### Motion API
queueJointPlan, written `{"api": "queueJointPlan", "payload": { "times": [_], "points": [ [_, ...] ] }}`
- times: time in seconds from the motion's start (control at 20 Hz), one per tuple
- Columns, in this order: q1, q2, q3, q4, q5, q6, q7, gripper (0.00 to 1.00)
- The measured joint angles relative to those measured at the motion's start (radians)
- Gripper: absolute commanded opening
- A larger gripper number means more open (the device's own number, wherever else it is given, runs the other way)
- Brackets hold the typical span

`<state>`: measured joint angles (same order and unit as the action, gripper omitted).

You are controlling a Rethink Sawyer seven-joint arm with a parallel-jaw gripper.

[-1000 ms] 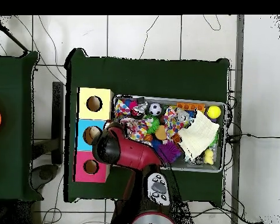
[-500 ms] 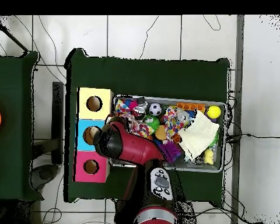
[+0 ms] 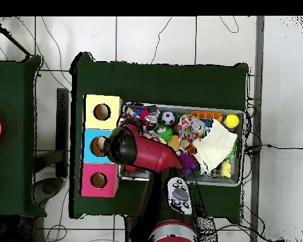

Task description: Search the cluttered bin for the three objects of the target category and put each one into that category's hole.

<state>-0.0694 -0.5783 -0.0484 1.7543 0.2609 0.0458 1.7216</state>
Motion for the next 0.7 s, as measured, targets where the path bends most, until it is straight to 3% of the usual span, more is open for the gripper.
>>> {"api": "queueJointPlan", "payload": {
  "times": [0.7],
  "points": [
    [-0.005,0.001,0.0,-0.027,-0.008,0.0,0.0,1.0]
  ]
}}
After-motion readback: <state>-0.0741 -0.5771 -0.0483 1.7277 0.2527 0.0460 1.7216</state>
